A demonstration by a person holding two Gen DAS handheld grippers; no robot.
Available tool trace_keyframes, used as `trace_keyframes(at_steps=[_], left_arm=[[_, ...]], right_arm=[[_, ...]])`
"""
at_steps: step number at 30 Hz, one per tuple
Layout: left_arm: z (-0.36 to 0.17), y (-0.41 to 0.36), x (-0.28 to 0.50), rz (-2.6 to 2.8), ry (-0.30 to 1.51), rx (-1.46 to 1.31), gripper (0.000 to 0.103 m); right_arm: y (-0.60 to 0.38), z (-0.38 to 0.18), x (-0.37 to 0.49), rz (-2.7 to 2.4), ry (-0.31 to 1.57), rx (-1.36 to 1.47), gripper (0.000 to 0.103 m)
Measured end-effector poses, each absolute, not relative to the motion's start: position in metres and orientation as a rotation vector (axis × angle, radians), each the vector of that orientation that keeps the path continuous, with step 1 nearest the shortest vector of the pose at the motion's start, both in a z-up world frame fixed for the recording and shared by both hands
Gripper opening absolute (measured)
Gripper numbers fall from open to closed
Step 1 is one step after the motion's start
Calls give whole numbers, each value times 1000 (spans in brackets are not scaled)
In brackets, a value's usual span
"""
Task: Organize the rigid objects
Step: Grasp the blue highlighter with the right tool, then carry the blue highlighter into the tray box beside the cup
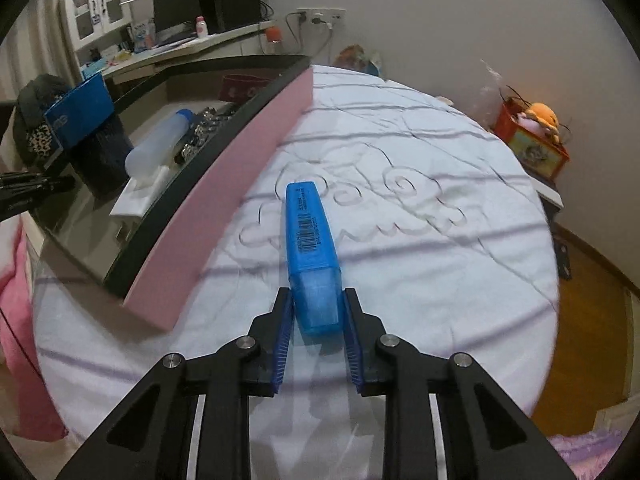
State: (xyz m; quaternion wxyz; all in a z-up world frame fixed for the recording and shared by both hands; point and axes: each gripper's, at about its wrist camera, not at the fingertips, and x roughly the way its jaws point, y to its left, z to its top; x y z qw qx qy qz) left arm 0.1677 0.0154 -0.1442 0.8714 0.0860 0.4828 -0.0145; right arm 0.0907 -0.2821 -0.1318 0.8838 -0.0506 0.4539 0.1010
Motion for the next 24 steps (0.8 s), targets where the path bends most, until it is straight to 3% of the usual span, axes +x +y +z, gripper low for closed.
trace_keyframes(at_steps=[6, 10, 17, 20, 24], left_arm=[[-144, 15, 168, -31, 1010, 179, 9], [-144, 15, 168, -32, 1010, 179, 9], [-144, 14, 168, -32, 1009, 179, 9], [-144, 13, 168, -35, 1006, 176, 10], [-144, 12, 168, -40, 1004, 172, 10]], right_arm=[[-283, -134, 98, 186, 927, -127, 28], [-277, -139, 109, 197, 921, -149, 40], [-271, -145, 122, 212, 916, -157, 40], [-275, -142, 120, 209, 911, -112, 27], [-278, -132, 113, 177, 876, -85, 27]])
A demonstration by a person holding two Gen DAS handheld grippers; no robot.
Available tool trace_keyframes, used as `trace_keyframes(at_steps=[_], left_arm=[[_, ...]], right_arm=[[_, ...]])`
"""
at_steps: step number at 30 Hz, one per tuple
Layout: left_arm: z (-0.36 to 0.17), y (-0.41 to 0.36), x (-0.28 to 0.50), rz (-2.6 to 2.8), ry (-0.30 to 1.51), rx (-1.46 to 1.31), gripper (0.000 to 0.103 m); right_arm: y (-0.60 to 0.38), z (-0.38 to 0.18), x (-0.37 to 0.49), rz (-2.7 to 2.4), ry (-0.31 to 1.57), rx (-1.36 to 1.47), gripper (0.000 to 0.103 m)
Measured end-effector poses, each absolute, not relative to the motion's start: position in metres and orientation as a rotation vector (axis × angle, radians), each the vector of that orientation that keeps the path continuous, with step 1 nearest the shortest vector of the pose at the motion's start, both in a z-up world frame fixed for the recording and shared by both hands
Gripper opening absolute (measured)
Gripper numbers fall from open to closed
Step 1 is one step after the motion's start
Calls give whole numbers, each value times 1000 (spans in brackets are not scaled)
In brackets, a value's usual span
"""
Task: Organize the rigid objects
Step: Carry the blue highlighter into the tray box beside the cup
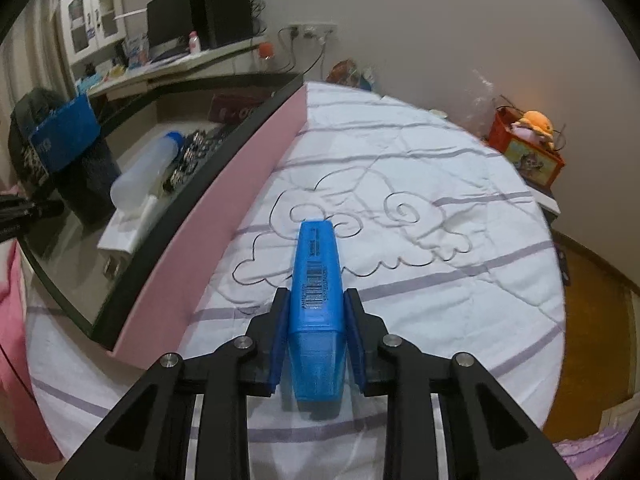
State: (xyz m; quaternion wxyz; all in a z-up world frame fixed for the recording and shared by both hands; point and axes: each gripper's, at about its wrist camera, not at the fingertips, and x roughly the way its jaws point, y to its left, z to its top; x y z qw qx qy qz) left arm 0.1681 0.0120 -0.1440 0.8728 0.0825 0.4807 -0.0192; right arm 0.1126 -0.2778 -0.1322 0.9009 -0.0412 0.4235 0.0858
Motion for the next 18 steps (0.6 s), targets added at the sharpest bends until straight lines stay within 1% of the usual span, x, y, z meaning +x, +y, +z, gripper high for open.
trace_keyframes(at_steps=[18], left_arm=[[-144, 15, 167, -54, 999, 158, 11]], right_arm=[[-255, -48, 105, 118, 702, -123, 27]])
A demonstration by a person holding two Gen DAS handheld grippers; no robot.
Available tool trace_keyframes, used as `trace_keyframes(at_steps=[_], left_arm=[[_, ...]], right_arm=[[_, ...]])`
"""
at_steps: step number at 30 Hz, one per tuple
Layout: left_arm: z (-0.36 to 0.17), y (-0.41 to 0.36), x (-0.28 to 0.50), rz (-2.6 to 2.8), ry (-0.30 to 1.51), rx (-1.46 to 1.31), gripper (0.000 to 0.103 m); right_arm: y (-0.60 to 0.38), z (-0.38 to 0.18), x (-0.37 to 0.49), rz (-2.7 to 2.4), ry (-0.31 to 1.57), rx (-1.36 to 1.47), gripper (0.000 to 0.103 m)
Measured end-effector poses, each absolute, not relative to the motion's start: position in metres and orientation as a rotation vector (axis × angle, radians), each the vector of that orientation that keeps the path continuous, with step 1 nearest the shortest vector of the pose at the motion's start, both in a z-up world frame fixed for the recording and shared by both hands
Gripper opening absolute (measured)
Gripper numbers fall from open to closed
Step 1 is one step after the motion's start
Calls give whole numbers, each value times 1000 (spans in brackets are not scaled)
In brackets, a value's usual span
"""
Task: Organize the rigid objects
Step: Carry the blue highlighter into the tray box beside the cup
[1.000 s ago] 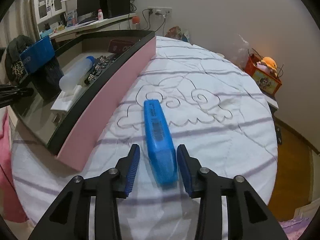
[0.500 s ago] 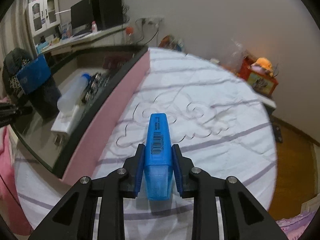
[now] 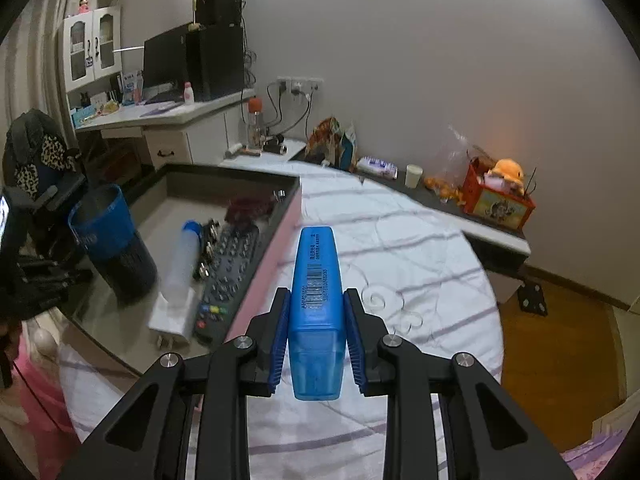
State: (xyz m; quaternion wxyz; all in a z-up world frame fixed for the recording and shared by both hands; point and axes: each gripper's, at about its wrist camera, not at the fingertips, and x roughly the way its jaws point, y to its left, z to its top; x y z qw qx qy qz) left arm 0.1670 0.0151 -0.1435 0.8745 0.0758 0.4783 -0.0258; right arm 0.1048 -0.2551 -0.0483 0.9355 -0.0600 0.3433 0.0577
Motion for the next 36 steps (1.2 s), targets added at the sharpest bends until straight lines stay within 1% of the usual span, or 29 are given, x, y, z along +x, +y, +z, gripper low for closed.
trace_keyframes(at_steps=[8, 16, 21, 36], left_arm=[[-143, 18, 166, -64, 996, 150, 12], [-144, 20, 166, -76, 992, 143, 11], [-143, 20, 166, -80, 991, 142, 12], [-144, 20, 166, -87, 991, 138, 13]], right_arm=[[-225, -29, 106, 128, 640, -126, 27], [-198, -33, 112, 170, 646, -122, 27], [-182, -41, 116, 201, 670, -115, 27], [-129, -88, 135, 295, 804, -134, 27]])
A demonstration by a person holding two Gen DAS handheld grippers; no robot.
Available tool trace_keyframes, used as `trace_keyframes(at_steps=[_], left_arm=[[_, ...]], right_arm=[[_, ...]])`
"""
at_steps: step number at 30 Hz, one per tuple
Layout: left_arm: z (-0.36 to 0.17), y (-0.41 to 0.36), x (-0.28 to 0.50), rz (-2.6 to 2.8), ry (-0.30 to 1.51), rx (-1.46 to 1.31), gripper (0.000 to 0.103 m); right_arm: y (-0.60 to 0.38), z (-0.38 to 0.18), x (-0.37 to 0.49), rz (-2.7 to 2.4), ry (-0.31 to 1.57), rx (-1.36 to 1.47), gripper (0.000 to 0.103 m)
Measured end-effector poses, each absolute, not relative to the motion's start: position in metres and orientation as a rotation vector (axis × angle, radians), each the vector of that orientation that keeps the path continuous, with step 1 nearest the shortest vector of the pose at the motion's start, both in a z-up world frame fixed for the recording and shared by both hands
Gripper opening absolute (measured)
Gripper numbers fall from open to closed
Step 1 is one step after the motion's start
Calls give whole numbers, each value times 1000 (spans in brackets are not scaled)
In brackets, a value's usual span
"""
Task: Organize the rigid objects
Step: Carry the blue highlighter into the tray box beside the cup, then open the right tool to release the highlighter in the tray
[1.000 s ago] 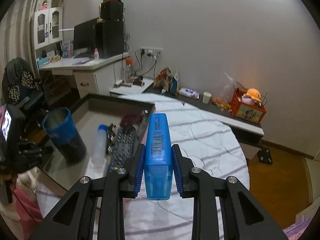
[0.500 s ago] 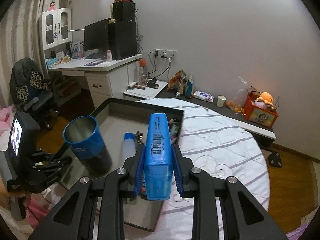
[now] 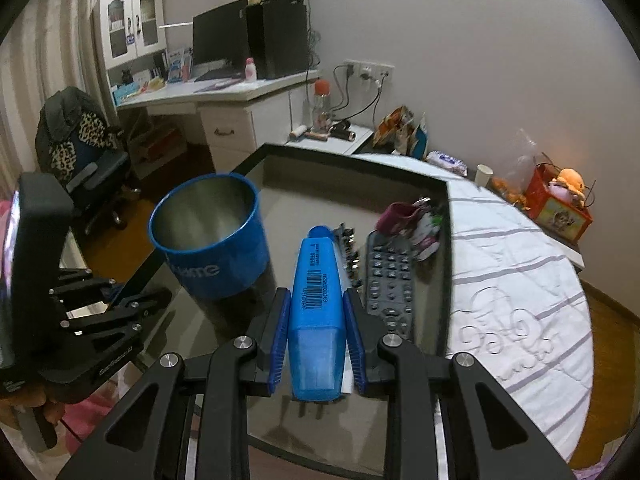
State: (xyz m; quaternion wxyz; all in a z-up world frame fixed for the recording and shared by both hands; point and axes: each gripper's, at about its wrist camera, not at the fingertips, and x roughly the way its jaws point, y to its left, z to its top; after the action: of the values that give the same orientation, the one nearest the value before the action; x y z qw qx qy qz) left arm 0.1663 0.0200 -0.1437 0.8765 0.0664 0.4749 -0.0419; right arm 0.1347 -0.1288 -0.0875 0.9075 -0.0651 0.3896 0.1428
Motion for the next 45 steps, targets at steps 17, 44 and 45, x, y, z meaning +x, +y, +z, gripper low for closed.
trace_keyframes(at_steps=[17, 44, 45], left_arm=[[-143, 19, 167, -91, 992, 144, 13], [-146, 21, 166, -86, 992, 153, 11], [-145, 21, 166, -86, 992, 153, 11]], right_arm=[[-107, -119, 148, 335, 906, -153, 27], [-111, -103, 134, 251, 804, -230, 103], [-113, -99, 133, 236, 795, -238, 103]])
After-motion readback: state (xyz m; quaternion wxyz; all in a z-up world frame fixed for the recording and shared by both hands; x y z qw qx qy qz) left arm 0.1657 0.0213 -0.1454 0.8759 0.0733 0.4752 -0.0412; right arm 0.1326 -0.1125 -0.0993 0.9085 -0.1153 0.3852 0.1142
